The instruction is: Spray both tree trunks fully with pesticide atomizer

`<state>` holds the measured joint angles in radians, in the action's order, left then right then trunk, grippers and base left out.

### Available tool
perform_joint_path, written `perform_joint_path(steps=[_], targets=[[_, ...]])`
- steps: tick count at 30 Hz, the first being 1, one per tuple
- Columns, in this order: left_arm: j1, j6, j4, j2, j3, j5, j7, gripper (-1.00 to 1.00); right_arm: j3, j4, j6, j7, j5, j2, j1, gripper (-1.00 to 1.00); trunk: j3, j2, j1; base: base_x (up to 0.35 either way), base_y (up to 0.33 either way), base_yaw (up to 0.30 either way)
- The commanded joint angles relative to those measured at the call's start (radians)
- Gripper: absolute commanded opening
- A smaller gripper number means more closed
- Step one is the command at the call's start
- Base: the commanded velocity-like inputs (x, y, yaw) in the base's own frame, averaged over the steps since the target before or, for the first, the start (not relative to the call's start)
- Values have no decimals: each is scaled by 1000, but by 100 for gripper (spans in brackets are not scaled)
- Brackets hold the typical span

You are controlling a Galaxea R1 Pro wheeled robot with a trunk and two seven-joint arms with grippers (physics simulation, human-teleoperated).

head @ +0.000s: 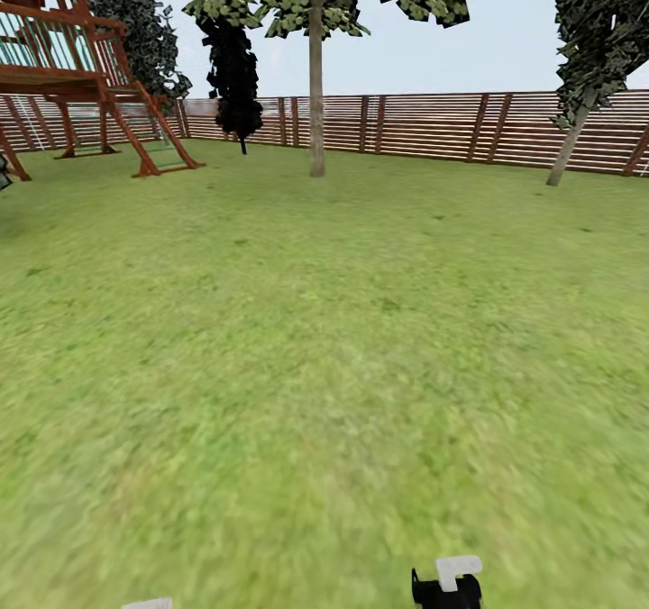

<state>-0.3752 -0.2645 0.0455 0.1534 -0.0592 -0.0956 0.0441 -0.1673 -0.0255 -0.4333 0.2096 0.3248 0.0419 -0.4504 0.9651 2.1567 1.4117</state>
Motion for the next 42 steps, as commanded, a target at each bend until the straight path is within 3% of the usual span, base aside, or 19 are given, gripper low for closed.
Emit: perform_joint_path(steps=[1,42], targets=[[-1,-3,-1,0,-5,-7,5,-100,-8,1,-2,4,11,0,-1,100,1,0,0,338,0,0],[-1,-3,-1,0,-5,-7,5,-100,-8,1,-2,5,10,3,-1,100,1,0,0,338,0,0]])
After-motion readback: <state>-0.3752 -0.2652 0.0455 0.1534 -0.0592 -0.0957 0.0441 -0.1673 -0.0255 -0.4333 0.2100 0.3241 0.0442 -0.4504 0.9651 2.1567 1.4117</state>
